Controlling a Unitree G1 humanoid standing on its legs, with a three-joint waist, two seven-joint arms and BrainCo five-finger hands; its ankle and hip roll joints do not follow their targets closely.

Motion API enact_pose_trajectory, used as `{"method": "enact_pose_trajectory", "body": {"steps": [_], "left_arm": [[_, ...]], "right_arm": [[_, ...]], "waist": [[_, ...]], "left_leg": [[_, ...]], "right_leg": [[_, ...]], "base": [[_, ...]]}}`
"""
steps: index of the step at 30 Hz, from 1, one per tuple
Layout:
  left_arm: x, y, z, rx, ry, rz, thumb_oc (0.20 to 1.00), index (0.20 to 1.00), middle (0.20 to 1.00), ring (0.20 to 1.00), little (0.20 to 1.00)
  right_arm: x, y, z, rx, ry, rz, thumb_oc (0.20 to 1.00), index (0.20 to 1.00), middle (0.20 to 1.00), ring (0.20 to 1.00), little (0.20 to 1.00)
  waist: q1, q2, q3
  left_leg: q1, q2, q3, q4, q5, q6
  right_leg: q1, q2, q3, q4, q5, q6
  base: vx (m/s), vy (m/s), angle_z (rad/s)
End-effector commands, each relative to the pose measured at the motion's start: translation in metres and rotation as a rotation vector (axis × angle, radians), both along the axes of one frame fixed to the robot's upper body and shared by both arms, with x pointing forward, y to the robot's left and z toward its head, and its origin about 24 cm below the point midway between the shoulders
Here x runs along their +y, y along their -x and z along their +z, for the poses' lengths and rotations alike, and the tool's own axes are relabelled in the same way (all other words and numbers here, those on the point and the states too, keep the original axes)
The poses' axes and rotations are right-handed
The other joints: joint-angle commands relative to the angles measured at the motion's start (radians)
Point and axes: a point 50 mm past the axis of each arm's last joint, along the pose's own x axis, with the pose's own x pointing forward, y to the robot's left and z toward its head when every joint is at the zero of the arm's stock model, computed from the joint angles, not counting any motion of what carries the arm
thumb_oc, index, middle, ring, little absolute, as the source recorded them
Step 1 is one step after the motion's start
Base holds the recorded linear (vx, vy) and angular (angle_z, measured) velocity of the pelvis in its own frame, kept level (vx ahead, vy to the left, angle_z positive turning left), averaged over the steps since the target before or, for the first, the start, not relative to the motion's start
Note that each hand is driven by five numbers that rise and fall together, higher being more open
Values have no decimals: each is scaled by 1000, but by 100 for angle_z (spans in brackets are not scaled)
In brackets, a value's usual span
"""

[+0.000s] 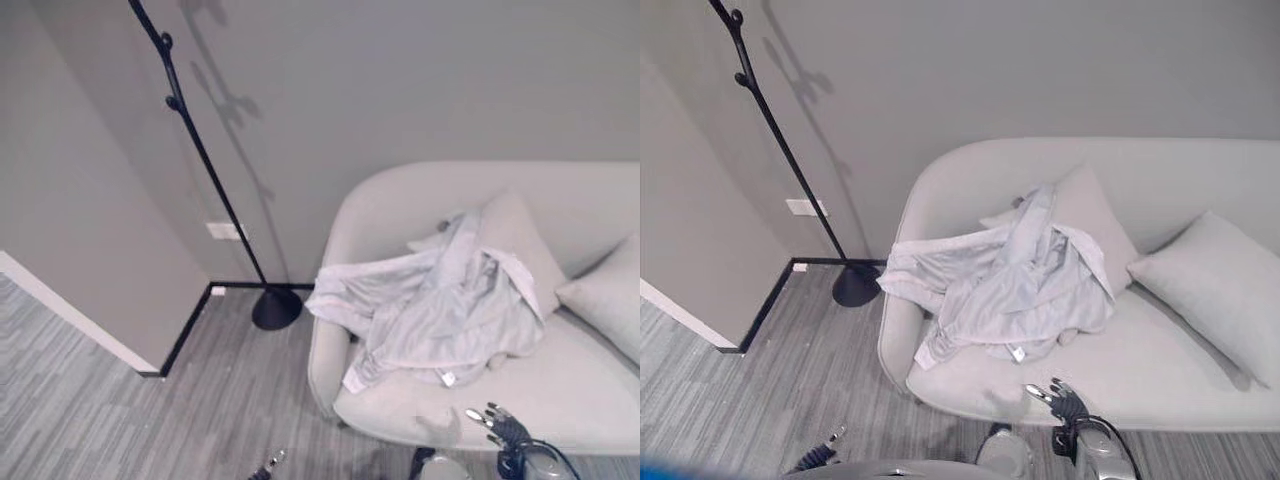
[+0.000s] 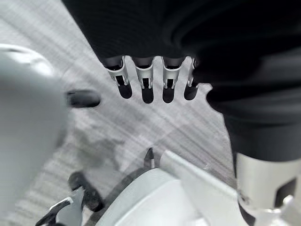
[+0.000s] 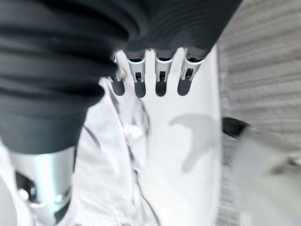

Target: Hang the clothes on the sofa on the clothes rack.

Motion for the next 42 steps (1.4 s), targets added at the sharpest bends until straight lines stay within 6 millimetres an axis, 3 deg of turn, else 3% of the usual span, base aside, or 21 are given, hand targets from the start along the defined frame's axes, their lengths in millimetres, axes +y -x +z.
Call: {"method": "enact_pose_trajectory", "body": {"steps": [1, 3, 4, 6, 7, 8, 9, 11, 12, 13, 15, 16, 18, 21, 25, 30, 38, 42], "left_arm": [[13, -14, 4, -36, -34, 16, 1000, 1000, 1000, 1000, 1000], [11, -8, 3, -32, -24, 57, 1000, 1000, 1000, 1000, 1000], [10, -8, 3, -31, -22, 57, 1000, 1000, 1000, 1000, 1000], [9, -15, 4, -60, -23, 88, 1000, 1000, 1000, 1000, 1000], [8, -25, 7, -96, -37, 96, 1000, 1000, 1000, 1000, 1000], [8, -29, 8, -115, -42, 93, 1000, 1000, 1000, 1000, 1000], [8, -34, 10, -138, -53, 89, 1000, 1000, 1000, 1000, 1000], [6, -40, 12, -172, -61, 85, 1000, 1000, 1000, 1000, 1000], [6, -40, 12, -172, -61, 85, 1000, 1000, 1000, 1000, 1000], [8, -38, 12, -181, -75, 83, 1000, 1000, 1000, 1000, 1000], [9, -35, 13, -181, -85, 79, 1000, 1000, 1000, 1000, 1000], [11, -30, 12, -165, -102, 73, 1000, 1000, 1000, 1000, 1000], [10, -26, 10, -148, -114, 95, 1000, 1000, 1000, 1000, 1000], [13, -6, 6, -84, -128, 84, 1000, 1000, 1000, 1000, 1000], [22, 6, 6, -46, -162, 52, 1000, 1000, 1000, 1000, 1000], [30, -8, 11, -87, -205, -23, 1000, 1000, 1000, 1000, 1000], [39, -30, 18, -131, -263, -123, 1000, 1000, 1000, 1000, 1000], [40, -51, 25, -195, -290, -148, 1000, 1000, 1000, 1000, 1000]], "right_arm": [[12, -28, 11, -87, 65, 110, 1000, 1000, 1000, 1000, 1000], [9, -48, 37, -204, 214, 255, 1000, 1000, 1000, 1000, 1000], [8, -47, 37, -202, 217, 257, 1000, 1000, 1000, 1000, 1000], [2, -63, 67, -326, 371, 358, 1000, 1000, 1000, 1000, 1000], [-4, -71, 91, -429, 498, 408, 1000, 1000, 1000, 1000, 1000], [-8, -74, 104, -474, 585, 441, 1000, 1000, 1000, 1000, 1000], [-12, -77, 112, -501, 676, 486, 1000, 1000, 1000, 1000, 1000], [-14, -84, 128, -553, 853, 582, 1000, 1000, 1000, 1000, 1000], [-14, -84, 128, -553, 853, 583, 1000, 1000, 1000, 1000, 1000], [-12, -92, 141, -602, 1001, 668, 1000, 1000, 1000, 1000, 1000], [-10, -95, 145, -622, 1044, 689, 1000, 1000, 1000, 1000, 1000], [-5, -104, 149, -651, 1105, 724, 1000, 1000, 1000, 1000, 1000], [-9, -116, 150, -640, 1256, 791, 1000, 1000, 1000, 1000, 1000], [-8, -116, 137, -597, 1308, 862, 1000, 1000, 1000, 1000, 1000], [-7, -122, 127, -567, 1340, 920, 1000, 1000, 1000, 1000, 1000], [-13, -145, 133, -536, 1431, 922, 1000, 1000, 1000, 1000, 1000], [-26, -176, 161, -556, 1570, 772, 1000, 1000, 1000, 1000, 1000], [-35, -193, 181, -545, 1691, 703, 1000, 1000, 1000, 1000, 1000]], "waist": [[-6, -44, 5], [3, -45, -7], [4, -43, -7], [8, -54, 2], [19, -65, 24], [28, -63, 35], [41, -66, 42], [51, -58, 53], [50, -57, 54], [61, -58, 49], [65, -62, 42], [83, -54, 34], [110, -36, 40], [119, -13, 14], [145, -17, 9], [174, -23, 52], [205, -11, 104], [232, 11, 137]], "left_leg": [[-85, -68, 7, 6, 15, 34], [-81, -42, 20, 54, 3, 14], [-82, -38, 21, 61, -1, 12], [-127, 10, 40, 198, -24, -14], [-190, 90, 42, 385, 19, -64], [-222, 139, 19, 482, 44, -97], [-247, 160, -7, 541, 82, -116], [-292, 206, -54, 579, 133, -149], [-293, 207, -55, 580, 133, -149], [-303, 221, -44, 504, 116, -136], [-294, 206, -38, 439, 108, -119], [-310, 203, -70, 270, 153, -112], [-336, 231, -141, 124, 264, -137], [-280, 223, -113, 52, 273, -142], [-257, 202, -83, 30, 275, -143], [-327, 180, -85, 71, 254, -130], [-443, 158, -110, 113, 237, -119], [-510, 145, -123, 128, 236, -118]], "right_leg": [[79, -69, 3, -39, 45, 105], [114, -29, 23, -81, 14, 85], [116, -26, 23, -83, 13, 83], [147, -7, 40, -115, -10, 66], [187, 16, 45, -138, -34, 37], [212, 43, 46, -151, -54, 14], [237, 55, 47, -165, -68, 3], [281, 87, 39, -205, -83, -12], [282, 88, 38, -206, -83, -12], [295, 85, 39, -225, -80, -2], [292, 73, 41, -225, -75, 9], [290, 70, 47, -225, -81, 21], [308, 79, 65, -226, -99, 31], [334, 92, 80, -227, -107, 37], [335, 83, 85, -226, -103, 36], [283, 60, 84, -225, -79, 52], [186, 30, 80, -222, -46, 68], [123, 12, 82, -218, -23, 78]], "base": [[159, -243, 5], [129, -220, -5], [46, -150, -12], [54, -250, -11], [77, -353, -9], [94, -320, -9], [101, -195, -21], [79, -103, -58], [100, -8, -57], [112, 67, -7], [120, 112, 31], [138, 167, 20], [271, 181, -10], [286, 121, -18], [181, 76, -27], [31, 61, 4], [-19, 30, 23], [-10, 39, 4]]}}
